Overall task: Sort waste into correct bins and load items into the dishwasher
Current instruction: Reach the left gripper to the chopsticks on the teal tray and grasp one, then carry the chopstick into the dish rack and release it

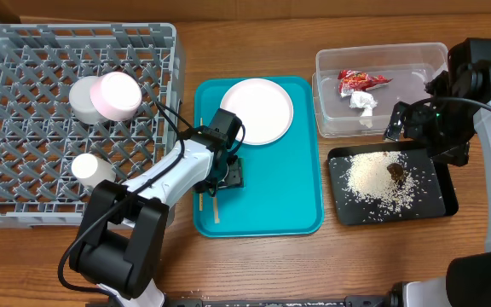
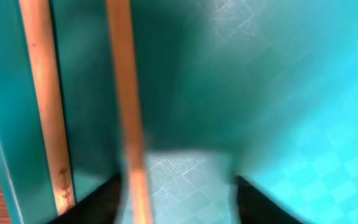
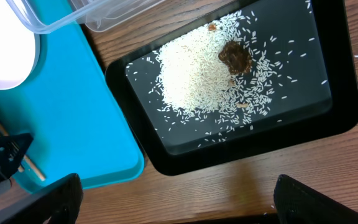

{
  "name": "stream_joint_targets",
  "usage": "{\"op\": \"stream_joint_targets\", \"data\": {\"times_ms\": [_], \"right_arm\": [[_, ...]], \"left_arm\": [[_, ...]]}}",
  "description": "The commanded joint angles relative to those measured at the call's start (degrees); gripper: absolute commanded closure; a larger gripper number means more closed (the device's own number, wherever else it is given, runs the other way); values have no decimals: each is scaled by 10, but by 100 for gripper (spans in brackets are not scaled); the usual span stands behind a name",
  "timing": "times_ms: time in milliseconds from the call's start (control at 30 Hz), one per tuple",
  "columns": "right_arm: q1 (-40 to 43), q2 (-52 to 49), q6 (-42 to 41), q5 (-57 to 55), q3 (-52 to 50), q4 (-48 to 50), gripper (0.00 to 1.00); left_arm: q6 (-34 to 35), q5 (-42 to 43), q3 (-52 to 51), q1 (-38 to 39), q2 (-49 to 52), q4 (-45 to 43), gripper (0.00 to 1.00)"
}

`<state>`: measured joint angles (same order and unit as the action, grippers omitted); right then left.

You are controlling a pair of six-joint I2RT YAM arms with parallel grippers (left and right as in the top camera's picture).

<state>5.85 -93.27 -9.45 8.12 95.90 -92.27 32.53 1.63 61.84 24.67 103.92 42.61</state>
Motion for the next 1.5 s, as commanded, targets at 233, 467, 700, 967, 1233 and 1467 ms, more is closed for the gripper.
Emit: {"op": "stream_joint_targets", "data": {"times_ms": [233,467,700,967,1233,1467], "right_arm": [[-1,8,-6,-3,15,-1,0],[-1,8,-6,-3,15,-2,0],[-1,8,-6,-3,15,-3,0],[-1,8,-6,-3,15,-3,0],[-1,8,-6,-3,15,-3,0],[-1,8,-6,-3,15,-2,0]], "left_arm": [[-8,-6,-7,2,9,9,89],[-2,-4,-7,1,9,11,96],[-14,-13,40,-6,-7,56,96],[-64,-42,149,-25,-71,134,96],[-86,-46,167,-51,-85,143,67],[-93,-17,104,-21,-38,104,53]]}}
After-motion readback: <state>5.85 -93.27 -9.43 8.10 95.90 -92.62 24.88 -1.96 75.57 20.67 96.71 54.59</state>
